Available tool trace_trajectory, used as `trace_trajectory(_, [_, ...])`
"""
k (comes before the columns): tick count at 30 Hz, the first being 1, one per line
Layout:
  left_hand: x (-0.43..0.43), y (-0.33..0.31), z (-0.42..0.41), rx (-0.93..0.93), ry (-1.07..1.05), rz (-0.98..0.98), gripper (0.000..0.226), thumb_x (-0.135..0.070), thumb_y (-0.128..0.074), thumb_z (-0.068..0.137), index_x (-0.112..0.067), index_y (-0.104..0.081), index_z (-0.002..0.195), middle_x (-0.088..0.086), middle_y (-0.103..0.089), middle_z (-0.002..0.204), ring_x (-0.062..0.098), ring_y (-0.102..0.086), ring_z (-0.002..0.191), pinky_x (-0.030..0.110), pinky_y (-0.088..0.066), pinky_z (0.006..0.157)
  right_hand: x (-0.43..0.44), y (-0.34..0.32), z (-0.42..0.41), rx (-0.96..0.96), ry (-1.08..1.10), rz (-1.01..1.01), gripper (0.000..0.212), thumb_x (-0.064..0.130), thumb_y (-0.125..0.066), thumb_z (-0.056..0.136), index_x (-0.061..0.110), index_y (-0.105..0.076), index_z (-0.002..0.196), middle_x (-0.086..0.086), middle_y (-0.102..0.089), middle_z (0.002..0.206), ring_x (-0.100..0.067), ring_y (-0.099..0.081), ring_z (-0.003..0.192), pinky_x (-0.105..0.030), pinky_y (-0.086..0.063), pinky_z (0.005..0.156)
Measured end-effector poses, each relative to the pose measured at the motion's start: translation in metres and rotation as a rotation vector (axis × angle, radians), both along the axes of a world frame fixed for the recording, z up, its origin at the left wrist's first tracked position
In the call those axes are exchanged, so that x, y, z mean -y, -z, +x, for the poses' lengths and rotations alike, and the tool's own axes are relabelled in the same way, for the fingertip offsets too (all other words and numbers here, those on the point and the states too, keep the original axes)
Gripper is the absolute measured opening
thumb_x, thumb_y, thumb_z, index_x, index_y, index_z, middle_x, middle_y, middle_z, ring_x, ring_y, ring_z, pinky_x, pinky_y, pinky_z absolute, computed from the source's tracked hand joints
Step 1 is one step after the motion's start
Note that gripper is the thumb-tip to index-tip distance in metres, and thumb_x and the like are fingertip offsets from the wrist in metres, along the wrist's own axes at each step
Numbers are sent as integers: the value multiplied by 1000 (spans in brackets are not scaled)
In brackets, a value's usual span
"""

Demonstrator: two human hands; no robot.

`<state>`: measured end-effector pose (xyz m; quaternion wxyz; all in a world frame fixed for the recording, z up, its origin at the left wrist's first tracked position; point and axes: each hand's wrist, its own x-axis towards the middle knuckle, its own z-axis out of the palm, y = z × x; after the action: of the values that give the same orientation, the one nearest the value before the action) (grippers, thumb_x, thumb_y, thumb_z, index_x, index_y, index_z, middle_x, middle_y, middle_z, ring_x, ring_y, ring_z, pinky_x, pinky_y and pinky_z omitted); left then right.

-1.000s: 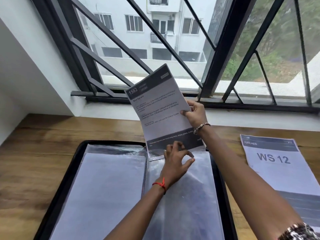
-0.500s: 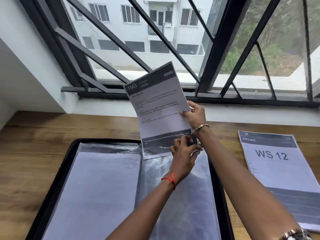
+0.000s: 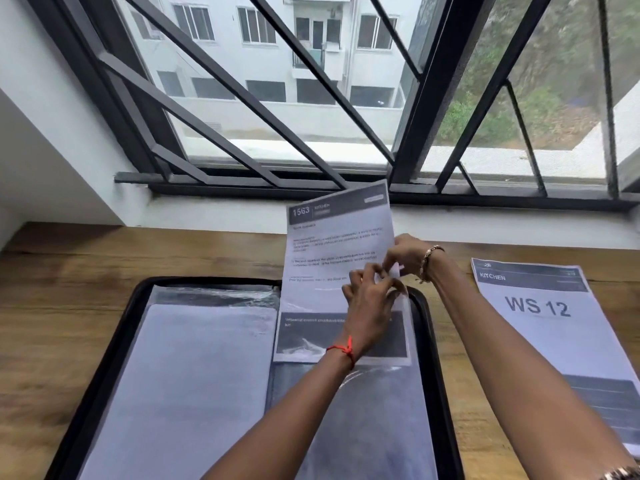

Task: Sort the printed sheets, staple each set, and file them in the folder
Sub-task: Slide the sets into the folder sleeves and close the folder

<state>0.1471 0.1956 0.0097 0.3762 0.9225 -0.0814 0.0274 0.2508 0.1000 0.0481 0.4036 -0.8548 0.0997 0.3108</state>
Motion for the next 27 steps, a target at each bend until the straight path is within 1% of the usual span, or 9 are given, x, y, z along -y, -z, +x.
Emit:
trace_trajectory(3, [1,1,1,5,21,8,22,-22,-48,95,-17,-62,112,7,-42,126,25,-31,115,30,-20,81,7,-3,-5,-179,-177,-59,20,-9,-46,78,5,-57,88,-11,-53,79,-21,-51,70,-35,-49,66])
trace_trajectory(6, [-3,6,1,1,48,81,28,-20,-50,94,-17,-56,121,7,-40,130,28,-31,118,34,-25,88,7,-6,-8,-258,-220,-129,15,3,-49,89,9,-54,76,-6,-51,71,-17,-50,62,-29,-43,61])
trace_trajectory(8, [-11,12,-1,-17,49,138,35,-23,-51,94,-19,-49,129,6,-37,133,27,-30,122,38,-26,94,2,-6,-5,-213,-229,-264,8,16,-58,89,9,-57,89,-8,-53,87,-21,-54,77,-31,-43,67])
trace_trajectory(11, [-32,24,-3,-84,9,245,39,-30,-48,95,-20,-44,133,4,-36,137,26,-28,128,40,-23,98,-12,5,7,70,-244,-507,54,28,-65,85,3,-45,128,-15,-46,131,-30,-47,118,-35,-42,90])
trace_trajectory(14, [-54,33,-3,-98,-21,328,33,-28,-47,95,-20,-49,127,3,-40,134,26,-31,126,42,-23,96,-37,13,15,357,-359,-511,62,24,-61,88,5,-32,140,-14,-30,147,-30,-32,134,-38,-32,109])
trace_trajectory(16, [-65,36,-2,-74,-22,348,31,-24,-47,94,-21,-51,125,2,-43,131,27,-33,123,43,-23,93,-57,18,23,424,-457,-441,58,19,-56,91,7,-31,142,-10,-29,150,-26,-29,137,-35,-27,113])
trace_trajectory(19, [-76,36,1,-38,-29,387,27,-19,-51,92,-21,-56,118,0,-50,125,26,-39,119,43,-23,91,-81,25,31,426,-537,-431,54,23,-49,95,8,-29,143,-8,-28,152,-23,-27,139,-38,-24,114])
trace_trajectory(22, [-82,37,1,56,-69,380,12,-17,-70,77,-23,-68,87,-3,-65,94,27,-57,95,41,-25,83,-94,34,38,384,-565,-474,52,30,-42,98,11,-27,143,-8,-29,150,-24,-29,138,-45,-25,112])
trace_trajectory(27, [-82,41,3,85,-88,351,27,-21,-85,55,-28,-63,69,-13,-62,73,16,-59,76,31,-18,72,-98,47,45,361,-555,-571,41,30,-40,98,16,-39,136,-10,-37,140,-30,-39,129,-48,-25,106])
